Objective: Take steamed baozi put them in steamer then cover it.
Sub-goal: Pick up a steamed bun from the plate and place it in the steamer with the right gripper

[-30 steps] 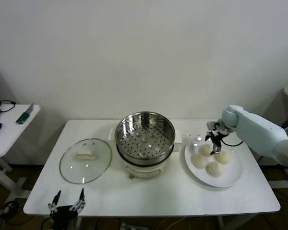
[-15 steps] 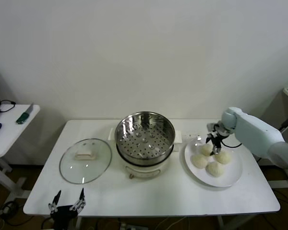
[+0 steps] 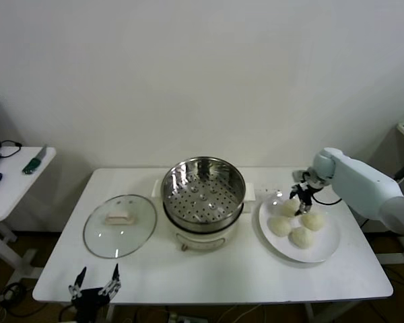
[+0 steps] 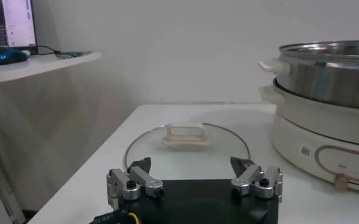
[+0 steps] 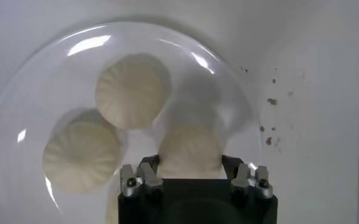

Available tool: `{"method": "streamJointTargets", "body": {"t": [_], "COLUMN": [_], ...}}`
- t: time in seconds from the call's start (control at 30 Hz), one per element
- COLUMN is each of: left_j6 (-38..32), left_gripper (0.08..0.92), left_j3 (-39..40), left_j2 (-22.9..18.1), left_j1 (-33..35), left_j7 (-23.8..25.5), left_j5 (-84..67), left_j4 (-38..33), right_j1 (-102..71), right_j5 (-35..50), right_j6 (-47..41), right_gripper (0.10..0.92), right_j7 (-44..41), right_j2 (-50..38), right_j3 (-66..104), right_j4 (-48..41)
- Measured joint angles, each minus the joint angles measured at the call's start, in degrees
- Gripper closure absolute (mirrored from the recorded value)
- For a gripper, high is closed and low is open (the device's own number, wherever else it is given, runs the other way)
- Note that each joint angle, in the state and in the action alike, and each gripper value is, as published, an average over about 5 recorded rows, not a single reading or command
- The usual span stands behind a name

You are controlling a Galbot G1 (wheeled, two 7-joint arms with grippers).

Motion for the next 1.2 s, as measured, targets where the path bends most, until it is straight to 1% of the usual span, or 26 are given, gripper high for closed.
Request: {"method": "streamJointTargets", "body": {"t": [0.2, 0.4, 0.73, 0.97, 1.2], "left_j6": [-0.1, 0.0, 0.4, 0.5, 0.5], "left_gripper": [0.177, 0.177, 0.177, 0.177, 0.177], "left_j3": [0.1, 0.1, 0.2, 0.1, 0.1], "left_j2": [-0.2, -0.1, 0.3, 0.5, 0.3], "left_j1": [0.1, 0.1, 0.0, -0.4, -0.5], "left_j7": [-0.1, -0.1, -0.2, -0.2, -0.2], "left_j5": [0.0, 0.0, 0.0, 0.1, 0.2], "left_j4": [-0.1, -0.4, -0.5, -0.7, -0.5], "right_j1": [5.3, 14.7, 30.1, 33.8, 32.1], "right_j5": [2.2, 5.2, 8.6, 7.4, 1.6], "right_j6": [1.3, 3.4, 9.5, 14.9, 20.6], "right_gripper": [0.330, 0.330, 0.330, 0.330, 0.330], "right_j7": [-0.5, -0.9, -0.4, 1.1, 3.5], "right_j2": [-1.4, -1.6, 3.3, 9.8, 16.1], "right_j3": [-4.2, -10.9, -18.8, -21.6, -21.5], "right_j4": [4.2, 11.2, 23.3, 27.0, 25.9]}}
